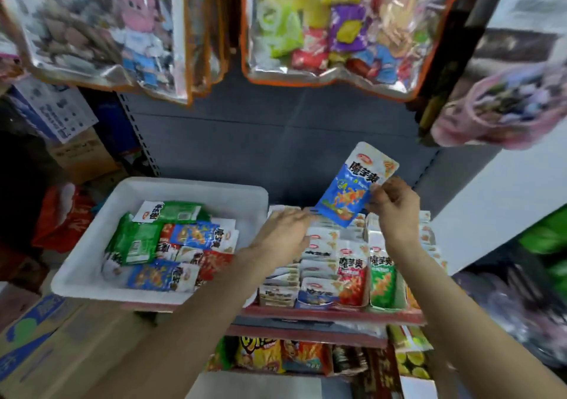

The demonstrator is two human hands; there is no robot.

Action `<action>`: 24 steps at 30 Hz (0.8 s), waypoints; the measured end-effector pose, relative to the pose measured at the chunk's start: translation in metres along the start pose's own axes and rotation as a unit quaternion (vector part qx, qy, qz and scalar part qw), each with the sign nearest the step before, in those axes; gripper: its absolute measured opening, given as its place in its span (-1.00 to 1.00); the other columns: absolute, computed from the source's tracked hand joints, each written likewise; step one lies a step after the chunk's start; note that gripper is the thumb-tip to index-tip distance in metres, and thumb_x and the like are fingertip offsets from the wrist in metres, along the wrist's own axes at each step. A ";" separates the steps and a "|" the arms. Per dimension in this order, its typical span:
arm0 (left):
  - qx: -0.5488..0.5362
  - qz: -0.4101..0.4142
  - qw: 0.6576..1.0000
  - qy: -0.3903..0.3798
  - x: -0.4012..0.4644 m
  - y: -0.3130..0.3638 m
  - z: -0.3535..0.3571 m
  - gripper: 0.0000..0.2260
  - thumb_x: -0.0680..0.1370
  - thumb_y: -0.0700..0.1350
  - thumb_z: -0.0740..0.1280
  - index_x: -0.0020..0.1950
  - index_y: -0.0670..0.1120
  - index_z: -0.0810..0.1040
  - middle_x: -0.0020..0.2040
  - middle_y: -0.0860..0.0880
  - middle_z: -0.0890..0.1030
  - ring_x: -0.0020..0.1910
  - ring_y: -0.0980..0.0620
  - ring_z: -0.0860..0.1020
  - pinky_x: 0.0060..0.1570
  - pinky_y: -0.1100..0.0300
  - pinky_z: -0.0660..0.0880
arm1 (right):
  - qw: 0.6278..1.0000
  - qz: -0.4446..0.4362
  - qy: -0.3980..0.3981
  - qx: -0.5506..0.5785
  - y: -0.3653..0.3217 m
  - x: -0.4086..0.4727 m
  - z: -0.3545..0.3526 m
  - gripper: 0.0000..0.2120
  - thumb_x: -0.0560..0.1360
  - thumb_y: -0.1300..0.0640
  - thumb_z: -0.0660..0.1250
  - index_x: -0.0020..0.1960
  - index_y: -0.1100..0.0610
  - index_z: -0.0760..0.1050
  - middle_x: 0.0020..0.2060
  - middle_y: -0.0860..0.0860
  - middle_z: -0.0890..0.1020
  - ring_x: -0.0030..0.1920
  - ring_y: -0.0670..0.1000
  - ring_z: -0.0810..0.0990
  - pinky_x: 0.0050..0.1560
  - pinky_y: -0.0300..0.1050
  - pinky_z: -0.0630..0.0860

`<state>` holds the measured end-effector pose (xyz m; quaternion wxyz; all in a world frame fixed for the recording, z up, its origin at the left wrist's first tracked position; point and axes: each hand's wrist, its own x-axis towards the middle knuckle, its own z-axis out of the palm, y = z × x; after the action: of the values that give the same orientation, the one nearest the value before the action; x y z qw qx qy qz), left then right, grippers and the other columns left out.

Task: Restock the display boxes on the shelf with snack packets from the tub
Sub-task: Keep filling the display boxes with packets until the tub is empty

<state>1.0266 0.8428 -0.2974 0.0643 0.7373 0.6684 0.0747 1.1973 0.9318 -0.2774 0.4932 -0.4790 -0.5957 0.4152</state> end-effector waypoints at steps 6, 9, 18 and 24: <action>-0.051 0.022 0.998 0.021 -0.009 0.005 0.007 -0.76 0.59 -0.14 0.18 0.20 0.00 0.52 0.15 0.10 0.55 0.22 0.10 0.40 0.21 0.18 0.15 | 0.996 0.029 -0.078 0.024 0.009 -0.004 -0.010 -0.91 0.56 0.33 0.22 -0.07 0.36 0.46 -0.22 0.07 0.61 -0.21 -0.08 0.62 -0.24 -0.29 0.57; -0.046 0.035 0.998 0.032 -0.018 0.003 0.009 -0.79 0.59 -0.07 0.21 0.16 0.06 0.56 0.14 0.15 0.56 0.25 0.16 0.37 0.22 0.22 0.10 | 0.990 0.037 -0.133 0.020 0.018 -0.009 -0.009 -0.82 0.55 0.34 0.24 -0.16 0.14 0.49 -0.21 -0.01 0.62 -0.18 -0.11 0.63 -0.18 -0.24 0.60; -0.064 0.001 0.997 0.034 -0.018 0.011 0.006 -0.81 0.60 -0.08 0.22 0.12 0.02 0.60 0.09 0.14 0.59 0.20 0.14 0.40 0.18 0.25 0.12 | 0.941 0.109 -0.288 -0.137 0.045 -0.014 -0.004 -0.73 0.51 0.30 0.33 -0.32 0.21 0.35 -0.33 0.10 0.57 -0.13 0.10 0.64 -0.10 0.00 0.63; -0.078 -0.011 0.996 0.032 -0.018 0.010 0.006 -0.83 0.58 -0.09 0.25 0.10 0.03 0.61 0.07 0.12 0.60 0.18 0.14 0.42 0.19 0.24 0.12 | 0.939 0.060 -0.287 -0.179 0.039 -0.013 0.003 -0.69 0.50 0.31 0.33 -0.38 0.18 0.34 -0.37 0.12 0.54 -0.18 0.07 0.60 -0.05 0.11 0.61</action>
<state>1.0356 0.8244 -0.3021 0.1011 0.7195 0.6706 0.1492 1.2017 0.9267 -0.3177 0.1811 -0.4548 -0.7468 0.4503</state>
